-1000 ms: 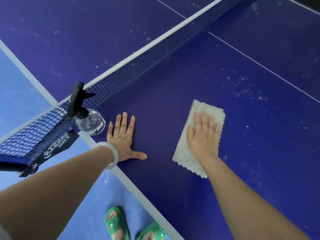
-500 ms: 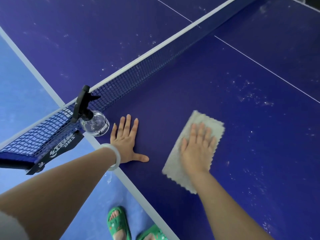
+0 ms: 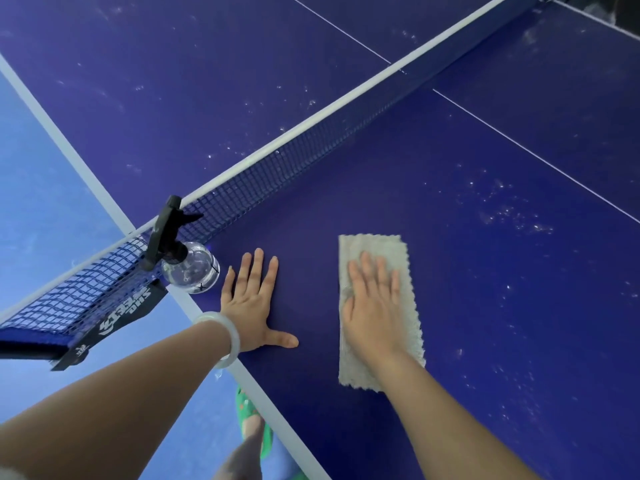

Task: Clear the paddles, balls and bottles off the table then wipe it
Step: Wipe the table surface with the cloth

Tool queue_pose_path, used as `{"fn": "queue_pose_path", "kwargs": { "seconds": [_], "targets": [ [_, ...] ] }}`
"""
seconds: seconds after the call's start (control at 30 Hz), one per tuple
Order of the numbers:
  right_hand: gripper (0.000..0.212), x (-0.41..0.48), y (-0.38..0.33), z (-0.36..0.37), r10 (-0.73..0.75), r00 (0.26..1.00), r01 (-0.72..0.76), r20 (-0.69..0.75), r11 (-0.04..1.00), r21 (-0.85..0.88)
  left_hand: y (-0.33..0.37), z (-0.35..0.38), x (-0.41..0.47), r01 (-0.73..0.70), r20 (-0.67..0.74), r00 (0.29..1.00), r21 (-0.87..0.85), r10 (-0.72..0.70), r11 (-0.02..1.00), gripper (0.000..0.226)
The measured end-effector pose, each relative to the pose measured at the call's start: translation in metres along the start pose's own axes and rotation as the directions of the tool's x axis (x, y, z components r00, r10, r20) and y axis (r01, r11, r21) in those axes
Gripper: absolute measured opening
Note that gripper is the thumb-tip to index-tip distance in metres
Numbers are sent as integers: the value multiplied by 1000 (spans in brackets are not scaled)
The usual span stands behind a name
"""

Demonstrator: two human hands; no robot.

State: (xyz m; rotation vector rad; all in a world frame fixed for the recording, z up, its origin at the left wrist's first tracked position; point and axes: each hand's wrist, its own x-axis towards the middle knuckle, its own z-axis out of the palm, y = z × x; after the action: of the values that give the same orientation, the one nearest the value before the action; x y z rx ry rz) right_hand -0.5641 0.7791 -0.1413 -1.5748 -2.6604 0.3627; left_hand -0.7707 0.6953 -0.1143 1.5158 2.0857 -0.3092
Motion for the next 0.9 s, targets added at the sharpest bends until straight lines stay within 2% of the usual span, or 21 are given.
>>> {"fn": "queue_pose_path", "kwargs": {
  "seconds": [0.07,0.23,0.4,0.6,0.67,0.7,0.8,0.83,0.87,0.9],
  "targets": [
    [62,5,-5,4,-58,998,58,16,998,-31,-1,-1,0,-2,7,1000,-6,2,1000,149],
    [61,19,2,1,-60,998,62,25,996,-57,1,-3,-2,-15,-27,1000,-43,14,999,147],
    [59,19,3,1,-46,999,48,24,997,-66,13,-26,20,-139,-147,980,-44,132,989,141],
    [58,49,17,0,0,1000,-1,-14,998,-57,24,-68,97,-153,-62,986,48,156,987,148],
    [60,72,29,-2,86,996,-88,-37,996,-36,24,-67,105,-183,-48,981,72,186,981,150],
    [61,86,36,-3,176,983,-178,-51,984,-22,23,-66,107,-191,-45,980,74,194,979,150],
    [60,118,39,-7,481,872,-479,-88,877,46,21,-64,109,-197,-22,980,70,199,978,150],
    [60,124,31,-7,489,867,-487,-92,872,43,22,-63,109,-194,-17,981,68,195,979,150],
    [61,130,20,-7,418,904,-417,-92,908,26,22,-63,110,-192,-17,981,62,193,979,150],
    [61,136,8,-7,284,956,-285,-68,959,3,22,-63,111,-193,-16,981,55,194,980,150]
  ]
}}
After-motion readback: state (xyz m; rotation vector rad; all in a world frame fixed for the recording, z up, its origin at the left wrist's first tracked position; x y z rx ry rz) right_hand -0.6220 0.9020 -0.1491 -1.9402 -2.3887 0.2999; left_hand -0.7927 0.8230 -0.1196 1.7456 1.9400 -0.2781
